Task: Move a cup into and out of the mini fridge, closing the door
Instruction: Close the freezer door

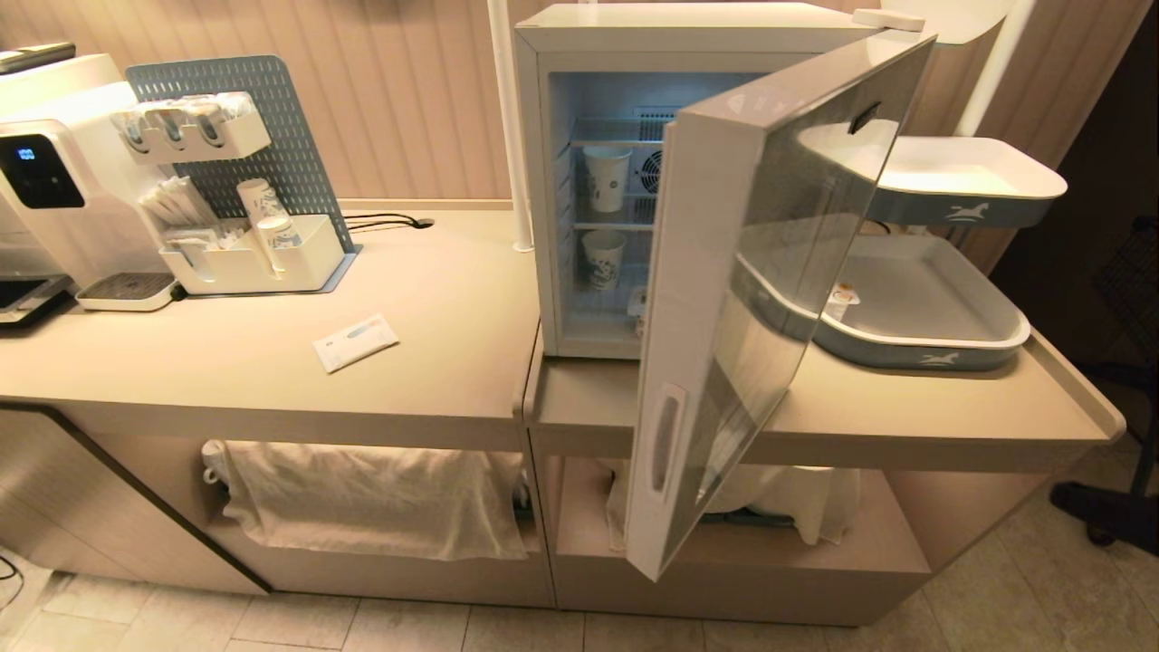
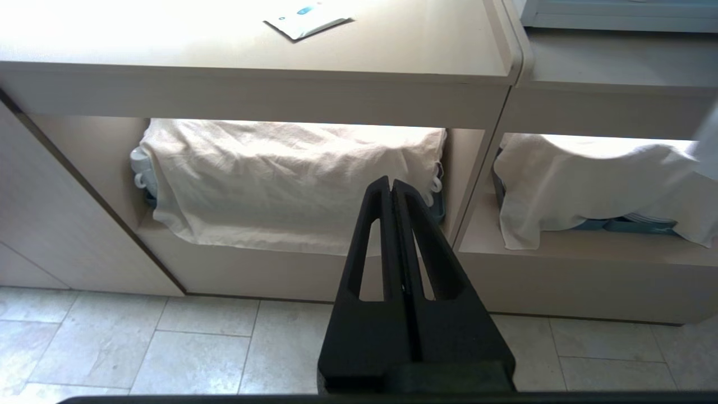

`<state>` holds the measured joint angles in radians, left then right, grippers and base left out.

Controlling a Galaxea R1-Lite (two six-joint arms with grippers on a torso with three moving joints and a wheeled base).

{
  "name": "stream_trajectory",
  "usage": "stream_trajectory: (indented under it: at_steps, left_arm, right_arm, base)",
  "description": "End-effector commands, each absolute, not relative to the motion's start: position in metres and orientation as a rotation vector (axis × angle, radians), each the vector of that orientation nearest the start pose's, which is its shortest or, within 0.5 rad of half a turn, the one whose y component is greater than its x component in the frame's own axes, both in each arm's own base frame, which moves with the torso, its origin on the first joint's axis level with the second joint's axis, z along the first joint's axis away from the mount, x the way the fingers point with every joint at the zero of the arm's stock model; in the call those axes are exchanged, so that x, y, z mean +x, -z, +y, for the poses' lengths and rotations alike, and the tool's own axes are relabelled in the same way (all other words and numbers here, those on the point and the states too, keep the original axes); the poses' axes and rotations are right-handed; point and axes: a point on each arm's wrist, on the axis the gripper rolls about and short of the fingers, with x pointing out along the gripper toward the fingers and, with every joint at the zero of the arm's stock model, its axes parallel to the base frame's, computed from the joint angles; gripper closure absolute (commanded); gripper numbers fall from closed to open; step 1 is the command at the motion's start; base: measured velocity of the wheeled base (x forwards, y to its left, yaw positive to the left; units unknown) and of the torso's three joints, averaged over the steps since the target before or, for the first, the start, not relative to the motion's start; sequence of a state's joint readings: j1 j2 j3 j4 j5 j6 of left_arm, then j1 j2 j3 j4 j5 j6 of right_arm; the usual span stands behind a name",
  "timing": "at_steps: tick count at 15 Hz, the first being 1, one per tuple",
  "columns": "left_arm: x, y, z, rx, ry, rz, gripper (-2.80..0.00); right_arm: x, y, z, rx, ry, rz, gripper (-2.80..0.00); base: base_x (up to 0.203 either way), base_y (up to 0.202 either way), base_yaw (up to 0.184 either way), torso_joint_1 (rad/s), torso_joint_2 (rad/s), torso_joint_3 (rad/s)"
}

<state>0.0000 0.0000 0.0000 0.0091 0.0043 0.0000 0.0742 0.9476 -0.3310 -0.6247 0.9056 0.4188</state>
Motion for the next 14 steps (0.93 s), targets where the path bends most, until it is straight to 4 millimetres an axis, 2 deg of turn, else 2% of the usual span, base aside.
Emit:
stream_trajectory:
  at_steps: [1,5,8,10,11,14]
  left_arm:
    - [-0.023,-0.074,0.000,0.000,-0.005,0.012,0.00]
    - [-0.023,-0.074,0.000,-0.001,-0.006,0.012,0.00]
    - [-0.023,-0.074,0.000,-0.001,-0.006,0.012,0.00]
    - [-0.023,-0.074,0.000,-0.003,-0.006,0.012,0.00]
    - [-0.023,-0.074,0.000,-0.003,-0.006,0.012,0.00]
    - [-0.023,-0.074,0.000,-0.003,-0.006,0.012,0.00]
  right_arm:
    - [0.156,-0.198,0.034,0.436,-0.885,0.312,0.00]
    - [0.243,-0.181,0.074,0.430,-0.769,0.345,0.00]
    - [0.295,-0.157,0.118,0.409,-0.714,0.316,0.00]
    - [0.328,-0.152,0.147,0.399,-0.623,0.243,0.00]
    - [0.340,-0.151,0.158,0.395,-0.575,0.211,0.00]
    - [0.359,-0.148,0.182,0.316,-0.484,0.160,0.00]
  base:
    - [0.000,0.000,0.000,0.000,0.00,0.000]
    - [0.000,0.000,0.000,0.000,0.00,0.000]
    - [0.000,0.000,0.000,0.000,0.00,0.000]
    - [0.000,0.000,0.000,0.000,0.00,0.000]
    - [0.000,0.000,0.000,0.000,0.00,0.000]
    - [0.000,0.000,0.000,0.000,0.00,0.000]
